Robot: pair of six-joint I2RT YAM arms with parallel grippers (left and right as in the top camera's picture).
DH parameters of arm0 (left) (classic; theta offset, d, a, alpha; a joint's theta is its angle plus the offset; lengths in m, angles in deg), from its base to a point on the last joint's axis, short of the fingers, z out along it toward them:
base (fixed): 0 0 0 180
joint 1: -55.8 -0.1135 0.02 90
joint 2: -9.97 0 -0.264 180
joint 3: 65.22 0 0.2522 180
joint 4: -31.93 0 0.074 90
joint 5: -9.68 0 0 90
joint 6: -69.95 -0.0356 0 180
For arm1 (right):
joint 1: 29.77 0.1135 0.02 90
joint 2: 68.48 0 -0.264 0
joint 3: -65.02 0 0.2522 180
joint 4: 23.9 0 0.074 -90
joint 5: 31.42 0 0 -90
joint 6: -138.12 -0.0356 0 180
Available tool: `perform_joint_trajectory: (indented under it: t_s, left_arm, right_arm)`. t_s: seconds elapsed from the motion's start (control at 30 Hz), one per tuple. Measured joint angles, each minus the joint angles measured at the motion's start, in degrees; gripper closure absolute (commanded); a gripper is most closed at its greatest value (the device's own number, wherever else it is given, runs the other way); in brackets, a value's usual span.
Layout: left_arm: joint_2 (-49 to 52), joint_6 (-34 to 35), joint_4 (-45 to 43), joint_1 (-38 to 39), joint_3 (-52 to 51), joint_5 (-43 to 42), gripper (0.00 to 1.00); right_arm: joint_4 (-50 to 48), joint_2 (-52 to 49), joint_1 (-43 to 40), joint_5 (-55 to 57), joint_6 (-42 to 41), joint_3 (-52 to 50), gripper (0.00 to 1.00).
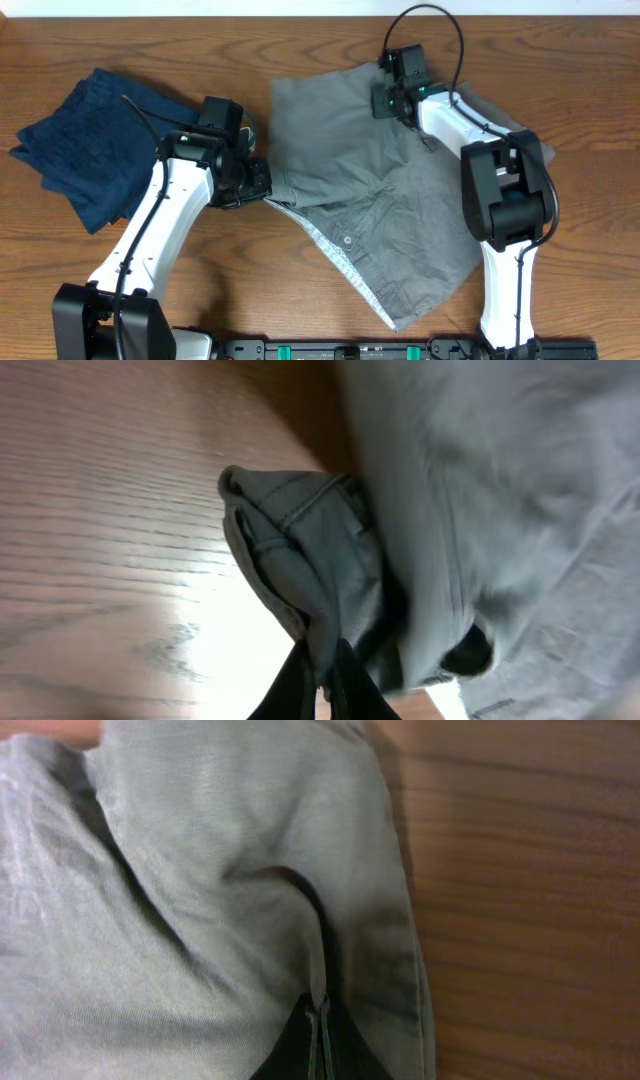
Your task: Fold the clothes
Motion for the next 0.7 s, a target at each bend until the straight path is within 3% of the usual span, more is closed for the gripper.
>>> perform_joint_trajectory:
  t_s: [0.2,0.33,0.4,0.47,0.5,0.53,0.67,0.7]
  left_arm:
    - [0.00,-0.52,-2.73,0.07,-0.07,5.09,0.94]
    - [0.00,-1.40,-12.76,0.11,-0.37,6.45,0.94]
    - [0.00,-2.16,-19.06,0.28,-0.48,6.69,0.94]
    - [0.11,-3.04,-24.83,0.33,-0.61,7.23,0.93]
    - [0.31,-3.54,-27.28,0.31,-0.66,7.34,0.86]
    - [0.68,-4.35,-30.14,0.31,-0.66,7.56,0.67]
    - [2.71,-6.62,-37.66,0.11,-0.63,8.46,0.62]
    - [3.28,-7.26,-38.66,-0.17,-0.63,8.46,0.54]
  right_arm:
    - [11.13,3.32,-7.76,8.37,-1.70,6.71,0.99]
    - [16.00,7.30,-13.79,10.75,-2.58,9.35,0.98]
    - [18.56,8.72,-16.31,11.43,-3.91,9.97,0.79]
    - [20.02,9.03,-17.84,12.28,-4.76,10.12,0.69]
    - [20.81,9.03,-18.36,12.39,-4.92,10.12,0.66]
    - [22.12,8.98,-18.84,12.35,-5.03,10.12,0.63]
    - [27.91,9.01,-19.26,12.37,-5.07,10.10,0.61]
    - [29.70,9.07,-19.26,12.35,-5.07,10.08,0.61]
